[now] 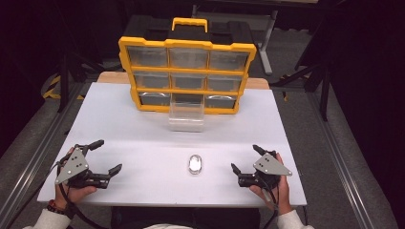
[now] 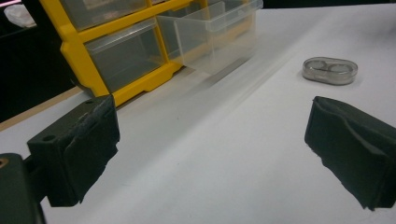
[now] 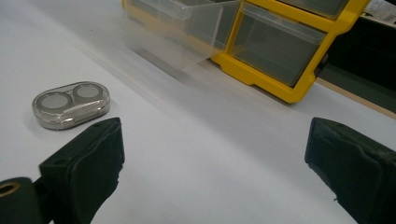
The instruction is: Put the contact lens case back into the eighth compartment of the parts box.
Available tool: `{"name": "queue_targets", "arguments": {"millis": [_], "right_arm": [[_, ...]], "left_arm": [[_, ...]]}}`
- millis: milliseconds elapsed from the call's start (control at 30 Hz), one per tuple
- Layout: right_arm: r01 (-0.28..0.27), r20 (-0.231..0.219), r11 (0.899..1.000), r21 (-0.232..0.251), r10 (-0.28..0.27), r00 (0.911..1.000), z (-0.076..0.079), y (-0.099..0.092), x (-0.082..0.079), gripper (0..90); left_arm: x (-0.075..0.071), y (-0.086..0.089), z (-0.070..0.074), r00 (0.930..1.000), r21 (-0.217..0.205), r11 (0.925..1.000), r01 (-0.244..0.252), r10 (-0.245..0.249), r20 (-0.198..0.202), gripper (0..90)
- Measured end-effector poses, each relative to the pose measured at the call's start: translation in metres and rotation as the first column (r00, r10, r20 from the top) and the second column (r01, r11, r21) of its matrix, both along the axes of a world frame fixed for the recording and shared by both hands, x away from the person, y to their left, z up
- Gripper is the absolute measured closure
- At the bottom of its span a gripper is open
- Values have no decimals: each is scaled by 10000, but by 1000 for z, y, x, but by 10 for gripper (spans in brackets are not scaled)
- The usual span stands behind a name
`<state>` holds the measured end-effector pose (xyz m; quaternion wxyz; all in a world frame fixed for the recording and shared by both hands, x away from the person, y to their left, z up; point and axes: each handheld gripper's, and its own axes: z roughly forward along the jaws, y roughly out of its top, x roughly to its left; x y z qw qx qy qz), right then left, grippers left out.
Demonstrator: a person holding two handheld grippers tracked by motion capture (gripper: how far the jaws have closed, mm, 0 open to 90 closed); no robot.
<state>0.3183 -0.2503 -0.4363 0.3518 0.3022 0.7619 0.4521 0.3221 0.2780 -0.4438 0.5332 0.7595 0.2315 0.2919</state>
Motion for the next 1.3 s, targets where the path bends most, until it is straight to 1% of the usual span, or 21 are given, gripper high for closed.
{"name": "queue_targets", "arguments": {"millis": [333,500,533,567,633,667,700,733,767,800,867,900,933,967,1033,1100,1133,1167,1200,1267,1300], "right_arm": [[-922,-637,9956,148,929,9936,14,6,9,48],[-1651,-1009,9862,-125,1630,9815,26,22,17,54],[-1998,-1209,9795,-266,1953,9733,28,29,20,64],[-1998,-1209,9795,-266,1953,9733,28,29,20,64],[-2280,-1418,9727,-443,2197,9652,31,37,24,68],[-2688,-1722,9617,-532,2563,9511,33,44,28,67],[-2688,-1722,9617,-532,2563,9511,33,44,28,67],[-3000,-1975,9516,-667,2821,9388,33,52,31,74],[-3000,-1975,9516,-667,2821,9388,33,52,31,74],[-3266,-2276,9413,-860,3006,9262,33,62,34,74],[-3507,-2491,9314,-972,3184,9147,31,71,37,76],[-3507,-2491,9314,-972,3184,9147,31,71,37,76],[-3768,-2748,9186,-1194,3341,9016,27,80,38,73],[-3874,-2889,9128,-1291,3391,8953,25,84,39,77],[-3933,-3041,9081,-1437,3377,8908,23,89,41,78],[-4144,-3369,8978,-1492,3479,8749,16,100,45,81],[-4144,-3369,8978,-1492,3479,8749,16,100,45,81],[-4254,-3581,8941,-1399,3549,8636,12,107,50,83],[-4254,-3581,8941,-1399,3549,8636,12,107,50,83],[-4410,-3893,8870,-1368,3612,8473,3,116,56,93],[-4410,-3893,8870,-1368,3612,8473,3,116,56,93]], "left_arm": [[0,-2,-1,9997,16,9998,208,-208,-104,33],[0,-2,-2,9996,35,9997,237,-237,-157,33],[0,-3,-2,9995,127,9996,262,-260,-155,34],[0,-3,-2,9995,127,9996,262,-260,-155,33],[0,-3,-2,9994,139,9995,300,-298,-170,33],[1,-3,-3,9993,103,9995,305,-303,-204,33],[1,-4,-4,9992,6,9995,307,-307,-253,33],[2,-3,-4,9992,120,9995,307,-304,-254,33],[2,-4,-5,9992,129,9995,285,-281,-280,33],[2,-4,-5,9992,194,9994,278,-272,-295,32],[2,-4,-5,9991,185,9994,294,-288,-303,33],[1,-4,-5,9991,134,9994,313,-309,-298,33],[1,-4,-5,9991,180,9992,349,-344,-266,34],[1,-4,-5,9991,180,9992,349,-344,-266,34],[1,-5,-5,9989,182,9990,407,-402,-255,35],[1,-5,-6,9986,174,9988,448,-443,-286,35],[1,-5,-6,9986,174,9988,448,-443,-286,35],[1,-6,-6,9987,178,9989,427,-422,-272,35],[1,-6,-6,9987,225,9988,441,-435,-261,35],[0,-7,-5,9986,273,9985,480,-473,-236,36],[0,-7,-5,9986,289,9984,485,-479,-211,36]]}}
